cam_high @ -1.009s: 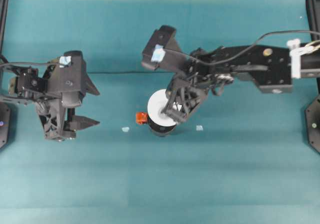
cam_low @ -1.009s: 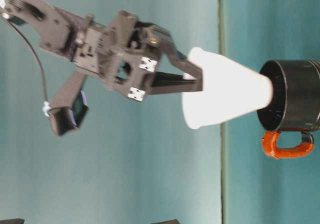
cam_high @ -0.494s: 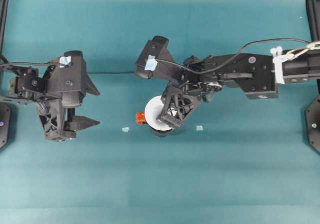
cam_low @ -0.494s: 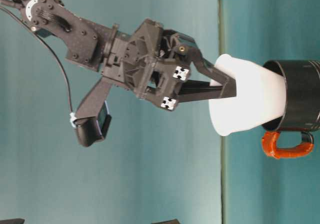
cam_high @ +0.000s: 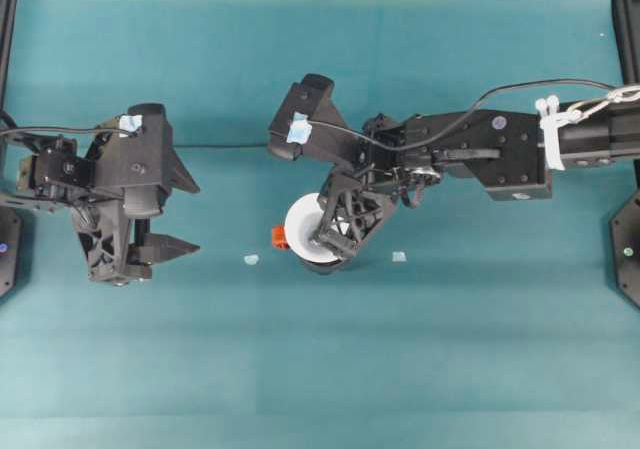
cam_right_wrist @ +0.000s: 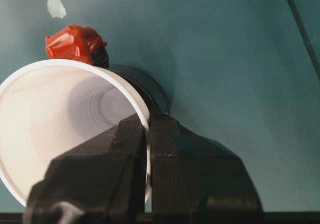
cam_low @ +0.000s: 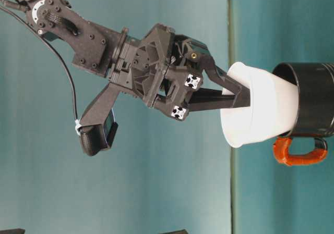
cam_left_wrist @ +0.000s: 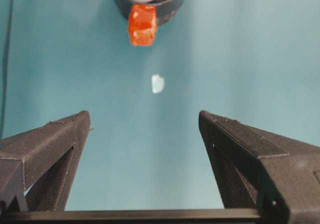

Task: Put the paper cup into the moved red handle cup holder.

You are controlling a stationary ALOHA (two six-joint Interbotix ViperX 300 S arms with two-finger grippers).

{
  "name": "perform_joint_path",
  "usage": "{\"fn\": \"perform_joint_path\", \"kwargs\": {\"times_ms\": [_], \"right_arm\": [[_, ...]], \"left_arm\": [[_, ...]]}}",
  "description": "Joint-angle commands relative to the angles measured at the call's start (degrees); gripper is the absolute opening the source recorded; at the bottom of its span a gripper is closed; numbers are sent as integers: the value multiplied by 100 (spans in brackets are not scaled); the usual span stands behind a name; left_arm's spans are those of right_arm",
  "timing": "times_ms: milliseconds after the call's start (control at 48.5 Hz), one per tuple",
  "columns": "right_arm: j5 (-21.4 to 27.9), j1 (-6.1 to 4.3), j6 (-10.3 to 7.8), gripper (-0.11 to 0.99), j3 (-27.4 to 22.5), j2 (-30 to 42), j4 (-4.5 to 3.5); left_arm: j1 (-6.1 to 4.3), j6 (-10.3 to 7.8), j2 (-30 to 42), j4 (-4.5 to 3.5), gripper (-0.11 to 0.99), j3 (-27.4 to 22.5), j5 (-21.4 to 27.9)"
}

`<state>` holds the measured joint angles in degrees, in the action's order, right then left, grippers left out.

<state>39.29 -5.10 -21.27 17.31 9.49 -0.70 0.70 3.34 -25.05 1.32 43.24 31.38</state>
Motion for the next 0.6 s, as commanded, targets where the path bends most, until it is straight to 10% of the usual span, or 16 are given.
{"fn": "perform_joint_path", "kwargs": {"times_ms": [0,309,577], "right_arm": [[18,18,44,-10,0,-26,26],[-9,53,35,11,79,-35,193],[-18,97,53,84,79,-35,149]], "left_arm": [[-44,9,-26,26,96,-88,-35],[-97,114,-26,26,96,-97,-35],[-149,141,-26,26,96,-97,-35]]}}
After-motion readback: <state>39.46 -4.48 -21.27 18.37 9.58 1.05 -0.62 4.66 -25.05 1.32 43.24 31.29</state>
